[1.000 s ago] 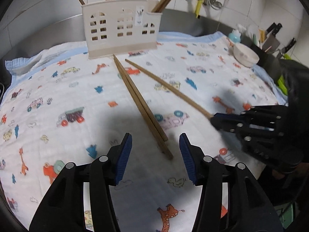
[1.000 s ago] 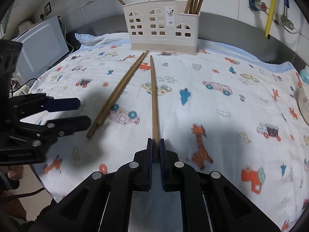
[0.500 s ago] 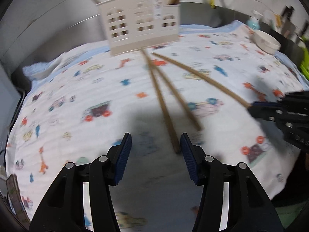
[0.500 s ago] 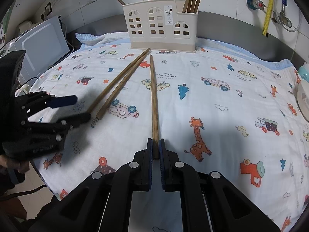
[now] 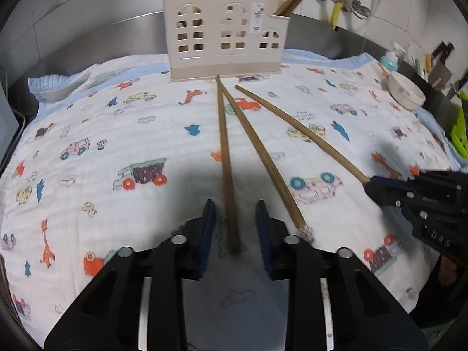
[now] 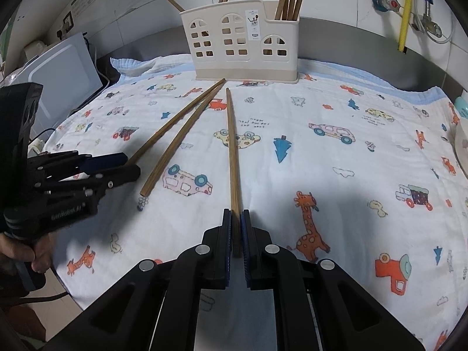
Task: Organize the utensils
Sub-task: 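Close the left tool on the chopstick and lift it, then insert the chopstick into the holder with the left tool while the right tool inserts its own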
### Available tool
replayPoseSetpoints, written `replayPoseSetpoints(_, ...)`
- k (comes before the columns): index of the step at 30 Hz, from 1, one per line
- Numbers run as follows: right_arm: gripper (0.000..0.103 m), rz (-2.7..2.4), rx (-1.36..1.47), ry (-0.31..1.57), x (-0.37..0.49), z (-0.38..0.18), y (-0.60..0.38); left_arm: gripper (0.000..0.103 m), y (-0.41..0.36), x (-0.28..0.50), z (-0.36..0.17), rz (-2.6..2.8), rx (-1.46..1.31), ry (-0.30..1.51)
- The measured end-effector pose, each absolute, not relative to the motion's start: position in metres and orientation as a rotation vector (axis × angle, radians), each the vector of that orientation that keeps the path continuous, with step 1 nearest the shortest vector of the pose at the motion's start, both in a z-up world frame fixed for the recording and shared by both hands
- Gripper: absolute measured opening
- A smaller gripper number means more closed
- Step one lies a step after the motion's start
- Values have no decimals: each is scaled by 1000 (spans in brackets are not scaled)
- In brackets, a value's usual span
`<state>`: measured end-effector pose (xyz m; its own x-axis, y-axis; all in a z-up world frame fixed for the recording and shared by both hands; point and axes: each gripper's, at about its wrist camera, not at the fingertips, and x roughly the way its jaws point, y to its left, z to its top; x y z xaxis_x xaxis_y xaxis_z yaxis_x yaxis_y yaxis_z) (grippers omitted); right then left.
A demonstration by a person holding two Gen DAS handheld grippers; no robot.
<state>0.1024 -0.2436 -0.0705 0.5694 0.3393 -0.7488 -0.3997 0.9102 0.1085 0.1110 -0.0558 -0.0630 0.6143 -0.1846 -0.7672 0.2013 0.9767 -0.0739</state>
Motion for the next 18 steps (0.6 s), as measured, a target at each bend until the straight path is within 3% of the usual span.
replayPoseSetpoints(2, 7, 433, -72, 858, 104, -71, -243, 11, -52, 115, -64, -217, 22, 880)
replayPoseSetpoints(5, 7, 430, -64, 854, 106, -72, -242, 6, -49, 118, -63, -212, 10, 883)
replayPoseSetpoints(11, 7, 429, -96, 825, 101, -62, -241, 5, -42, 120, -54, -226, -41, 868)
replayPoseSetpoints(18, 7, 444, -141, 668, 88, 7, -247, 5, -31, 110, -4, -266, -89, 744)
